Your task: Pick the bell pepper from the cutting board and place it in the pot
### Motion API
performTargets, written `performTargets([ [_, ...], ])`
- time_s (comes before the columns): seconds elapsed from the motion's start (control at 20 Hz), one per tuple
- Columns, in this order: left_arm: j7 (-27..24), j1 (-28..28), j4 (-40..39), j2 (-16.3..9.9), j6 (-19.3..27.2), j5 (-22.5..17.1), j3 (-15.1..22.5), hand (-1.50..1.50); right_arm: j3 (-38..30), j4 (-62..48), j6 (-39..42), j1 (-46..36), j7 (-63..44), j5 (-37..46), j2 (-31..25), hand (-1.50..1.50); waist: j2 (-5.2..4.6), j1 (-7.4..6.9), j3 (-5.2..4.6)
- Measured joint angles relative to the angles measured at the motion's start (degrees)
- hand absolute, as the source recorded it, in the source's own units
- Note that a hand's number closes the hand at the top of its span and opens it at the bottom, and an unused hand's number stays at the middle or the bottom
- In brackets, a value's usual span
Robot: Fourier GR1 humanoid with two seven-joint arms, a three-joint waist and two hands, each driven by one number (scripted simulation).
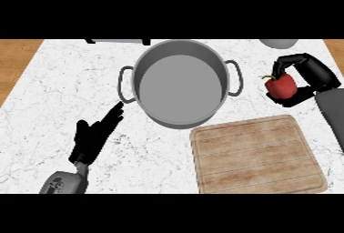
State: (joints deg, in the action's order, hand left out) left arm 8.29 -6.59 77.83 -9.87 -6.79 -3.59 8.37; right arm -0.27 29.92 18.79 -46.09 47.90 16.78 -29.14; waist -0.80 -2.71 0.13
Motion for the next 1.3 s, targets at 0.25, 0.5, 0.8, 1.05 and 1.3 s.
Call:
performTargets([
  [0.25,0.11,0.9,0.56,0.18,0.15,0.47,-0.44,0.0,1.19,-1.59,-1.93,-6.12,-1.05,2.62,2.24,1.5,0.36,0.95,-0.07],
  [0.5,0.0,1.62,0.78,-0.51,-0.53,0.31,-1.65,0.0,2.6,-0.64,-2.21,-11.49,-5.96,4.92,5.35,1.5,0.63,1.55,-0.13],
  [0.8,-0.4,1.66,0.24,-0.11,-0.73,0.5,-2.15,0.0,6.05,0.16,-3.92,-17.4,-13.85,9.39,10.87,1.5,0.67,1.68,-0.15],
  [1.05,-1.48,0.86,-1.09,0.26,-1.07,1.07,-2.29,0.0,8.6,-2.04,-6.7,-21.83,-18.18,13.77,15.33,1.5,0.49,1.4,-0.16],
  [1.3,-1.42,0.98,-0.94,1.15,-0.35,1.97,-1.65,0.0,13.93,-3.01,-13.84,-23.41,-22.99,21.1,20.19,1.5,0.48,1.21,-0.17],
])
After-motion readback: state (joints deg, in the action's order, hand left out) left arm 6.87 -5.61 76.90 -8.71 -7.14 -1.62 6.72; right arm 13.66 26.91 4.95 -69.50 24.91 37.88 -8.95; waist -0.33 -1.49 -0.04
